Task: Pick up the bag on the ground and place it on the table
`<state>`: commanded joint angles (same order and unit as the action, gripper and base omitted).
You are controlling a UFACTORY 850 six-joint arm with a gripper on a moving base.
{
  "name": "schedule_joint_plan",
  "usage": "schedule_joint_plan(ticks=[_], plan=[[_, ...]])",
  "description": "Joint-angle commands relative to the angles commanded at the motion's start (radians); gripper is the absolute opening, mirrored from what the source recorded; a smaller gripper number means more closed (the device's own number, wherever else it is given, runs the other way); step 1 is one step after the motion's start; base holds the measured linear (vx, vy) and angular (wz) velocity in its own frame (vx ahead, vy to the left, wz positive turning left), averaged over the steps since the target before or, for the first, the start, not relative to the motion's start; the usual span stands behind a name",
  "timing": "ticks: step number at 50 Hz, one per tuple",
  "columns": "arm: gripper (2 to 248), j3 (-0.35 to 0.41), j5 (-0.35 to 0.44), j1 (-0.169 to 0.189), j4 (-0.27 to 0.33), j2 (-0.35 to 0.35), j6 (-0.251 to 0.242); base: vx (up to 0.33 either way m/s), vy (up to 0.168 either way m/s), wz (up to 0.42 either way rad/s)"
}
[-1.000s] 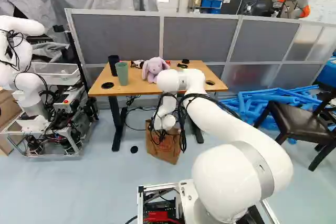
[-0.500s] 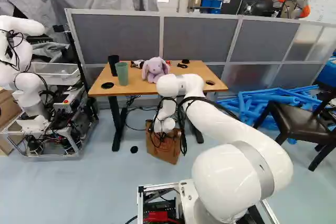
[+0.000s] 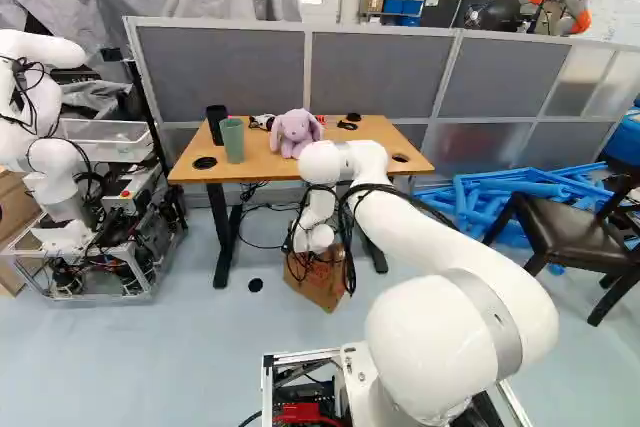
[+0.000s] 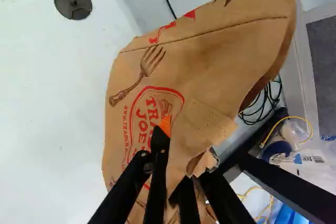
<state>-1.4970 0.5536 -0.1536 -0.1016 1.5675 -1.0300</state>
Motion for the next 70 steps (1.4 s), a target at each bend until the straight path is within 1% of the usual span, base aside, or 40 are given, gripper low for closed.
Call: schedule_joint_plan(ticks=[10,27,52,70], plan=[[21,0.038,0.000,0.000,0.000,-0.037,0.000,0.000,0.000,0.000],[21,0.132,0.000,-0.004,0.000,-0.113,0.000,0.000,0.000,0.000],[21,0.215,0.000,-0.013,0.000,-0.152,0.000,0.000,0.000,0.000],[21,0.273,0.000,-0.014,0.000,-0.214,0.000,0.000,0.000,0.000]])
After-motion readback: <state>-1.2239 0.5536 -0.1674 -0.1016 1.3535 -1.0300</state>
